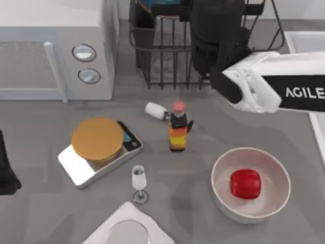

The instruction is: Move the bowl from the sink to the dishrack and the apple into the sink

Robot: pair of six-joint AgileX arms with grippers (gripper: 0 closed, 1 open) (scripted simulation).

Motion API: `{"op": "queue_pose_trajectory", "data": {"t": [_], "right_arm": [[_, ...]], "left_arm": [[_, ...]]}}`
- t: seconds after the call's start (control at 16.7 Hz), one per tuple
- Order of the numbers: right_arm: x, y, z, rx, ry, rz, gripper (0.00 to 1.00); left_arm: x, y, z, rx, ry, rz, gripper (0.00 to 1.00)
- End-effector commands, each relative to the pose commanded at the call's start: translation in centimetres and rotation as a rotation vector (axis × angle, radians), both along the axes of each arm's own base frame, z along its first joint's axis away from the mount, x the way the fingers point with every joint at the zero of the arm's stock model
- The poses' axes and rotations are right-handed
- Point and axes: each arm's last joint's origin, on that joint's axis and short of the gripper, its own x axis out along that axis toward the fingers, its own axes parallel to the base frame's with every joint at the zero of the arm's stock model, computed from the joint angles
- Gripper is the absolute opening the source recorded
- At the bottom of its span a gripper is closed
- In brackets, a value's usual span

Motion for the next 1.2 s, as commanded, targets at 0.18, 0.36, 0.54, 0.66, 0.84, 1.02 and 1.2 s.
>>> {"op": "queue_pose_trajectory", "data": {"t": [0.18,0.36,0.54,0.66,0.84,1.02,1.2], "right_arm": [[0.06,-0.09,-0.26,-0.001,0.001,0.000,0.00],[0.06,-0.09,-0.26,-0.001,0.001,0.000,0.08],[0.06,-0.09,-0.26,-0.001,0.001,0.000,0.30],[0.06,-0.09,-0.26,-0.001,0.001,0.000,0.45],[0.06,-0.09,-0.26,-0.001,0.001,0.000,0.68],[0.06,-0.09,-0.26,-0.001,0.001,0.000,0.90],[0.06,-0.09,-0.26,-0.001,0.001,0.000,1.00]], "left_arm": [[0.00,0.00,0.00,0.000,0.000,0.000,1.00],[0.00,0.00,0.00,0.000,0.000,0.000,1.00],[0.00,0.00,0.00,0.000,0.000,0.000,1.00],[0.00,0.00,0.00,0.000,0.000,0.000,1.00],[0.00,0.00,0.00,0.000,0.000,0.000,1.00],[0.00,0.00,0.00,0.000,0.000,0.000,1.00],[0.00,0.00,0.00,0.000,0.000,0.000,1.00]]}}
